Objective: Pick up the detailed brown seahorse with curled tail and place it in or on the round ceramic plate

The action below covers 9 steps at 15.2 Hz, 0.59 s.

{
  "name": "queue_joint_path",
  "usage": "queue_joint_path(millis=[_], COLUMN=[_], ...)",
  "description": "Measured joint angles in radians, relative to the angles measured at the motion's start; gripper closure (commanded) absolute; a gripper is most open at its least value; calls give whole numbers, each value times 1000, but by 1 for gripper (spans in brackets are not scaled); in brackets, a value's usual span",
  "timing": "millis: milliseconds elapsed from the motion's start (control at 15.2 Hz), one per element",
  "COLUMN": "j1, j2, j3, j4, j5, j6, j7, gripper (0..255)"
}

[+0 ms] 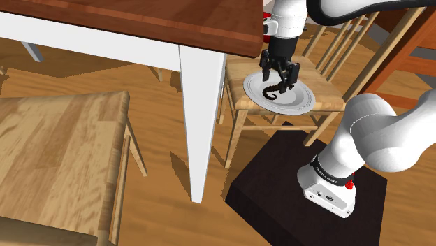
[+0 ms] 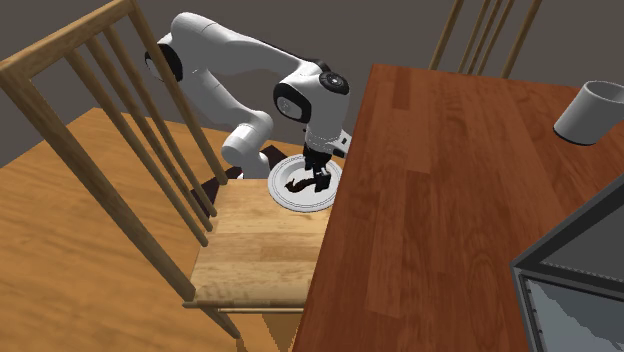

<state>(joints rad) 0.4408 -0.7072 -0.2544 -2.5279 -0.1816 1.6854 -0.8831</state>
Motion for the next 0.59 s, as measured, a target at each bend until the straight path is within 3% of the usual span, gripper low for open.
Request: queue_joint_path(millis=[198, 462, 594], j1=[1, 8, 12], j2=[4, 27, 25], j3=[1, 11, 12], j4=[17, 122, 126], j5=[2, 17, 17], j6=[-13, -146, -159], j7=[-2, -1, 1], gripper=[0, 0, 0])
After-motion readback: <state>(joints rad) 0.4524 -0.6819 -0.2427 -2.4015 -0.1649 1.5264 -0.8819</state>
